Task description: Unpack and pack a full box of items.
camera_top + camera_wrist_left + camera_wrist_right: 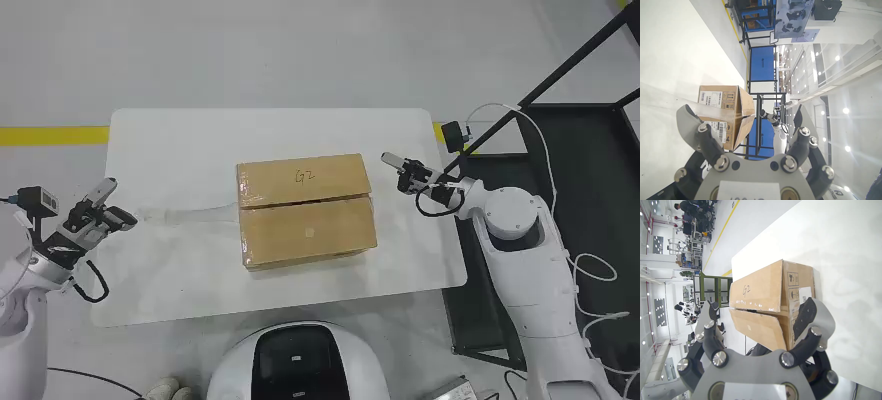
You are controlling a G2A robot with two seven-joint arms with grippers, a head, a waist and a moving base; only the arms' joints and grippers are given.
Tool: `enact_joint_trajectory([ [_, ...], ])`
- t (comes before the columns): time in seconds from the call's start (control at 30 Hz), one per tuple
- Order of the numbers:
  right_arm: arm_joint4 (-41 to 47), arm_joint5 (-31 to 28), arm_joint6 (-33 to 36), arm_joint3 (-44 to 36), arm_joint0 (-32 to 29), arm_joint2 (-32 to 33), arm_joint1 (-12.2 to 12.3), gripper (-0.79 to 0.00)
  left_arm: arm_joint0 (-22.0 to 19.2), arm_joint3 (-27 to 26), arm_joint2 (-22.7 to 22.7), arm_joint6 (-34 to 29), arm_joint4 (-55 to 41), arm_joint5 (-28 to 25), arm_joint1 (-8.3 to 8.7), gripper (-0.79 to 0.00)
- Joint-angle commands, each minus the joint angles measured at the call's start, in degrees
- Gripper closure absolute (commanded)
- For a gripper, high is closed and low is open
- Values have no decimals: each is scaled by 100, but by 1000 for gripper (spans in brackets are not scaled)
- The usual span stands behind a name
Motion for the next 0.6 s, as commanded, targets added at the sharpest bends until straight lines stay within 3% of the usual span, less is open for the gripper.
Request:
enact_joint_trajectory([
  [0.0,0,0,0,0,0,0,0,-785,0,0,0,0,0,0,0,-785],
  [0.27,30,-63,62,-7,-23,-53,-1,-785,-12,-26,62,2,33,14,-2,-785],
  [0.57,565,-1347,1758,709,389,-110,104,-785,-685,577,639,-1428,-120,-490,47,-785],
])
